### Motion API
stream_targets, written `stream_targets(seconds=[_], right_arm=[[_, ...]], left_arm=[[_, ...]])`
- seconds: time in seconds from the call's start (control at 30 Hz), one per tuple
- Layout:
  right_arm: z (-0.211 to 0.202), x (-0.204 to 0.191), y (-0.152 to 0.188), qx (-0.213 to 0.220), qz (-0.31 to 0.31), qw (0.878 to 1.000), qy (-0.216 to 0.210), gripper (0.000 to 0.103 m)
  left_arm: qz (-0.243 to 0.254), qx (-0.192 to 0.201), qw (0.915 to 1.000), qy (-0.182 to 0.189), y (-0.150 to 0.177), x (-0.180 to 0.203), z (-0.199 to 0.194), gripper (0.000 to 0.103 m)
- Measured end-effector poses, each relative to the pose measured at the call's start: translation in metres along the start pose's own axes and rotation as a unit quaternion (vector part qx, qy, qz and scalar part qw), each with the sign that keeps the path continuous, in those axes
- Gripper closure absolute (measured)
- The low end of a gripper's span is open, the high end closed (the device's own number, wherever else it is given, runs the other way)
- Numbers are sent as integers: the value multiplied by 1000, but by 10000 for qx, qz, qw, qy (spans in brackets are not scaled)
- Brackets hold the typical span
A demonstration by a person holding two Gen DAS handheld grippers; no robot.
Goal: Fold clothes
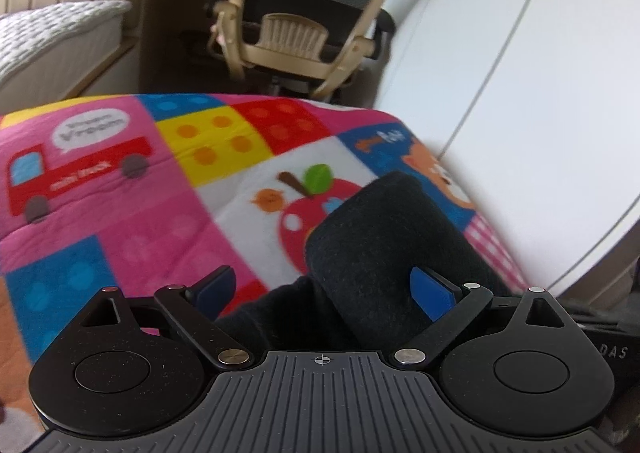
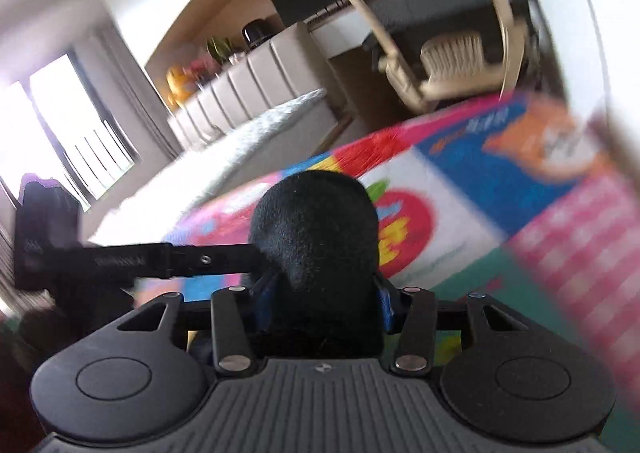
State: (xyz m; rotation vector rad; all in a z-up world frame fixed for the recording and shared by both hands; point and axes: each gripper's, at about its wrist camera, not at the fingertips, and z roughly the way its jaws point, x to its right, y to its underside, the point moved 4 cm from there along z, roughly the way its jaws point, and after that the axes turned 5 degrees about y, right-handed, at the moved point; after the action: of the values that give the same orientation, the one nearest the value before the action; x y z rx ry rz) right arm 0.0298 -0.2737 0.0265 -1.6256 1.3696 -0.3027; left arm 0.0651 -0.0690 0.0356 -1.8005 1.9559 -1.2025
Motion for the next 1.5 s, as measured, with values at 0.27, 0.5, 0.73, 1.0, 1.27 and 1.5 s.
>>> stream_targets(seconds=[0.27,0.5,0.73,1.0,1.27,1.5], right_arm=[[-11,-87,26,273,-2472,9683,241,55],[-2,-110,41,334,-2850,9579,56,55],[-34,-22,14,870,-1888,9713,1153,39],[-62,107,9,830,384,9770,1924,36],[-69,106,37,793,673,9825,1544,27],[-56,89,50,765,495,9872,1305,20]], left_arm=[[-123,418,9989,156,-12,11,-18,6],[79,357,9993,-86,-8,14,-23,6],[-172,109,9998,-84,2,0,-4,6],[283,91,9994,-185,24,25,14,7],[-109,610,9974,-373,41,23,-18,7],[-208,119,9979,-600,55,9,17,39]])
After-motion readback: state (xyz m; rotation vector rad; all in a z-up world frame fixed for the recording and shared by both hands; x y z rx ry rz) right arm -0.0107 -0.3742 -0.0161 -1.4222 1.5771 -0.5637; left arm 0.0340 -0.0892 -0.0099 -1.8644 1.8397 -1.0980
